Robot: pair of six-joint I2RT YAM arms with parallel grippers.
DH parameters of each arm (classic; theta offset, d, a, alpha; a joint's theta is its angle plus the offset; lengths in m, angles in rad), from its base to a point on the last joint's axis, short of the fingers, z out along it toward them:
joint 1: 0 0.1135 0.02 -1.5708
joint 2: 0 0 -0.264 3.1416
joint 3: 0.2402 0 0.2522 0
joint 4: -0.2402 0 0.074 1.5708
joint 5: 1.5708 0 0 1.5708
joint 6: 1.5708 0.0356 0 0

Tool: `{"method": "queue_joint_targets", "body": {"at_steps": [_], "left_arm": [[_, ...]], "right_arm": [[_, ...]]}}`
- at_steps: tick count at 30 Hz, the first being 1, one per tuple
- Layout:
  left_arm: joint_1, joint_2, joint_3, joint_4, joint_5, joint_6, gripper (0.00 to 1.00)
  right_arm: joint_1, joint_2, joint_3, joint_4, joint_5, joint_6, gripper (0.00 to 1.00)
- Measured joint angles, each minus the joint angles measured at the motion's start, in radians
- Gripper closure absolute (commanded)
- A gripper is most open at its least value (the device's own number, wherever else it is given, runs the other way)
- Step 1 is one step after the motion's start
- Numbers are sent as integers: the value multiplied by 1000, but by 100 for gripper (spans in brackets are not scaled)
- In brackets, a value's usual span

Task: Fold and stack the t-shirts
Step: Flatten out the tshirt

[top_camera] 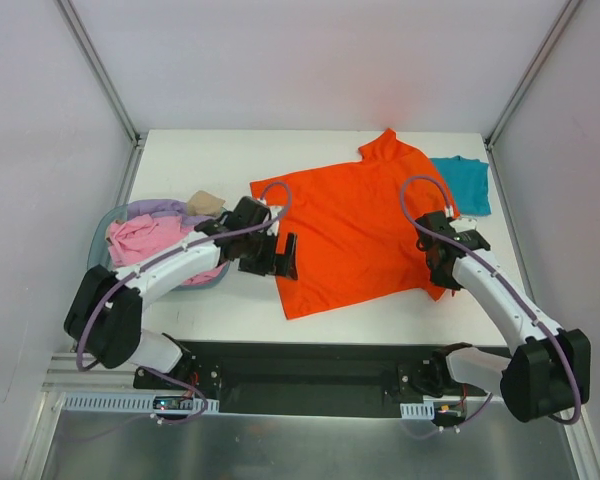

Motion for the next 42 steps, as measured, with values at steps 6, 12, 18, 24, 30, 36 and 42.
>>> {"method": "queue_joint_targets", "body": {"at_steps": [6, 12, 18, 24, 30, 36, 42], "left_arm": [[-181, -159, -164, 6, -85, -154, 3], [-283, -247, -276, 1, -192, -343, 27], [-311, -169, -282, 81, -228, -471, 44], [-311, -55, -280, 164, -201, -516, 54], [-331, 6, -272, 181, -172, -530, 100], [-350, 58, -241, 190, -156, -541, 100], [-334, -42, -252, 88, -241, -546, 100]], "right_arm": [[0, 24, -32, 9, -31, 6, 96], [0, -45, -68, 54, -113, -10, 96], [0, -130, -99, 82, -194, -21, 96], [0, -164, -124, 90, -246, -24, 96], [0, -182, -124, 90, -265, -29, 96], [0, -197, -124, 68, -267, -23, 95], [12, -264, -124, -57, -305, 2, 95]]}}
